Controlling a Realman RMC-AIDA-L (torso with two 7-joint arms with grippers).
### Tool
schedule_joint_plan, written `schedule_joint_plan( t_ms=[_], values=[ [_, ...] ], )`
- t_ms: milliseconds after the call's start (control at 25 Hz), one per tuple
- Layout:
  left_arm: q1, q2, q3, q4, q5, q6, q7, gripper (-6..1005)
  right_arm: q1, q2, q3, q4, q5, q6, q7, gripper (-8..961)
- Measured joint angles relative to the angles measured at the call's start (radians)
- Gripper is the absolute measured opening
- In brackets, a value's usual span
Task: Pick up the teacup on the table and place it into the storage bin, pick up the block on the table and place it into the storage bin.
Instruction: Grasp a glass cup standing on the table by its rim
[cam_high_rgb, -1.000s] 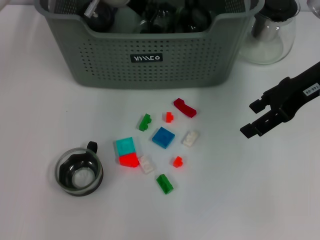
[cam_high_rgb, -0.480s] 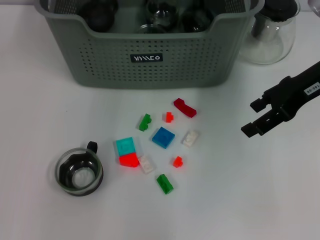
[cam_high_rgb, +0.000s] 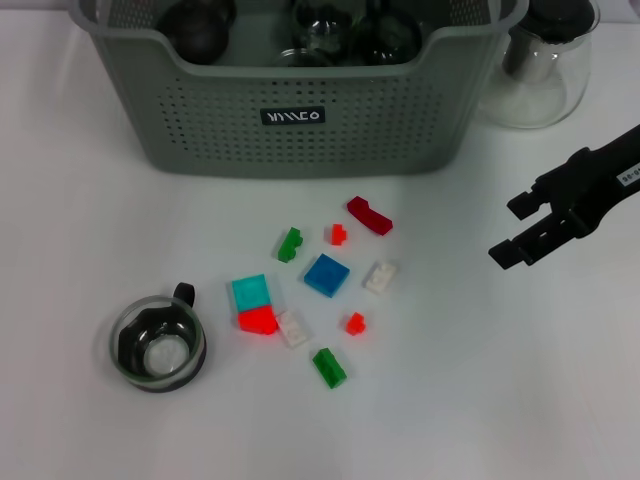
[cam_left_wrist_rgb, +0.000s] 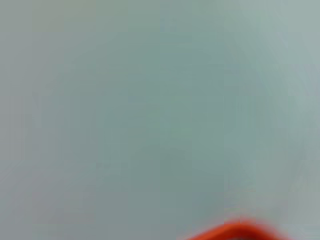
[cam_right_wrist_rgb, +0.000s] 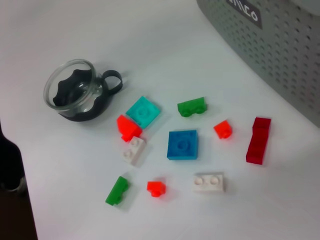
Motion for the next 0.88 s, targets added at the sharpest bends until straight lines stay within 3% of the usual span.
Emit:
schedule_joint_plan(
  t_ms=[120,240,360,560,760,880],
  values=[
    [0.12,0.004,-0.043,0.104,-0.331,0.101,0.16,842,-0.001,0.0,0.011,-0.001,0.001,0.002,-0.002,930],
    [0.221,0.015,-0.065,0.147,-0.577,0.233,0.301,840,-0.001,0.0,0.018,0.003,0.001,0.01,-0.004,930],
    [0.29,0.018,-0.075,0.194,-0.672,0.403,0.379,838,-0.002,0.0,0.031,0.004,0.002,0.015,-0.004,930],
    [0.388,-0.018,-0.034,0.331,-0.589,0.636,0.437,835,0.005,0.004,0.051,0.004,0.004,0.02,-0.005,930],
    [0.518,-0.069,0.084,0.456,-0.358,0.667,0.446,834,0.004,0.01,0.052,0.005,0.005,0.035,-0.005,930],
    [0.567,-0.085,0.19,0.48,-0.2,0.674,0.437,833,0.003,0.013,0.053,0.005,0.005,0.04,-0.006,930]
  ],
)
